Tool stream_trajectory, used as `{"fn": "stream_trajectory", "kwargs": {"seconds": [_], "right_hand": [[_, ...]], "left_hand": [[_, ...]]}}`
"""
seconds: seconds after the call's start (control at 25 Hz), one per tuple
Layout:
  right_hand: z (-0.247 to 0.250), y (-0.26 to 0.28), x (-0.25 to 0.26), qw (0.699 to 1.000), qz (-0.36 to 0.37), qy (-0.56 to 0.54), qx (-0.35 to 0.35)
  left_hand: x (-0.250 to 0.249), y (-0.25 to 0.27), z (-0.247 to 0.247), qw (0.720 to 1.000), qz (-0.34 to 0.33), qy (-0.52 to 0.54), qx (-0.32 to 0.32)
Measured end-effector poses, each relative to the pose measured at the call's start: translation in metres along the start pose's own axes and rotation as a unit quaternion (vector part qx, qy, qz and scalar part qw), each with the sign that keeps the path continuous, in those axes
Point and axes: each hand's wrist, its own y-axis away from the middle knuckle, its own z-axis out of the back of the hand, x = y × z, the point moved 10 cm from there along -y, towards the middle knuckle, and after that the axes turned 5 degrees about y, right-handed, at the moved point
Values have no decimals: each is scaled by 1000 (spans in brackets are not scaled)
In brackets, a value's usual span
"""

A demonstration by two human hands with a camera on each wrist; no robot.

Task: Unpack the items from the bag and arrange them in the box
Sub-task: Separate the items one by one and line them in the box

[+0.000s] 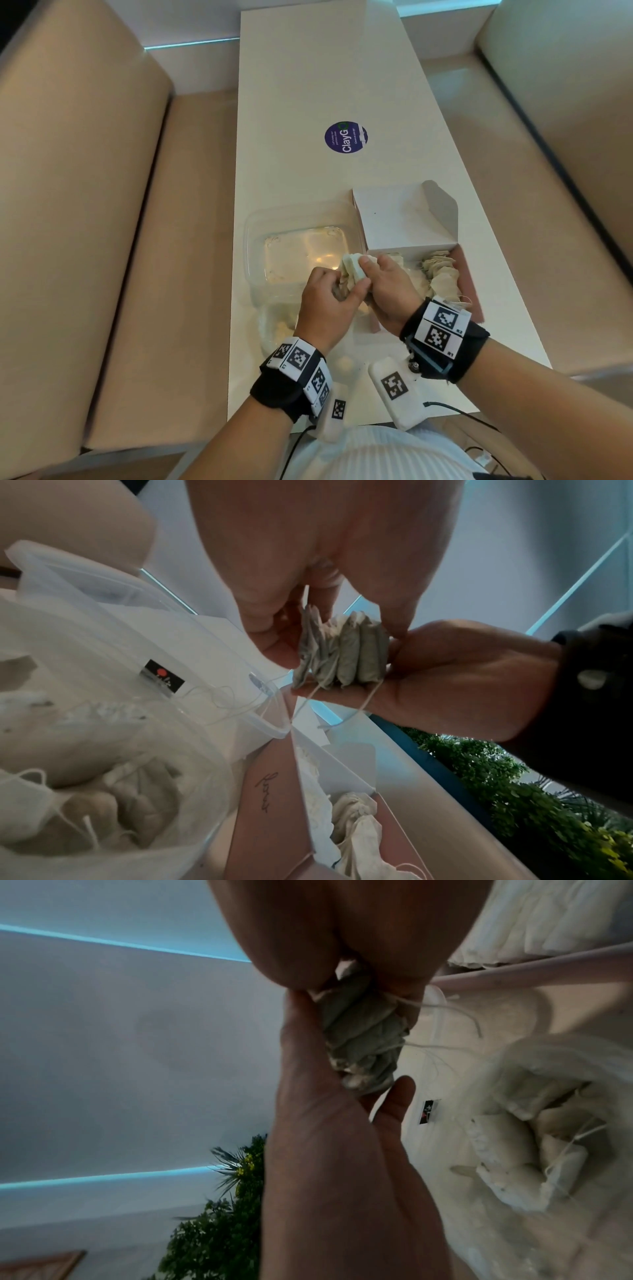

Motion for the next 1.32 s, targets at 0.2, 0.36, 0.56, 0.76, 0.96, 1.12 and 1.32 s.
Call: {"fn": "stream_trajectory", "kwargs": {"seconds": [0.2,0.36,0.56,0.76,0.96,1.12,1.32], "right_hand": [[-1,6,2,999,32,26,7],[-2,6,1,999,41,-10,31],[3,4,20,984,49,135,102],[-1,-1,44,816,153,535,157],[-2,0,54,797,168,559,155],[8,1,49,834,189,500,137],[19,-1,47,860,212,450,115]], "left_hand": [[-3,1,-2,999,11,1,37],[-1,0,4,1000,8,7,4],[0,0,11,999,-8,33,-8],[-13,5,5,998,-43,27,34],[-7,2,0,999,-37,16,33],[-1,0,0,999,-22,31,15],[5,-1,1,998,-1,66,-6]]}}
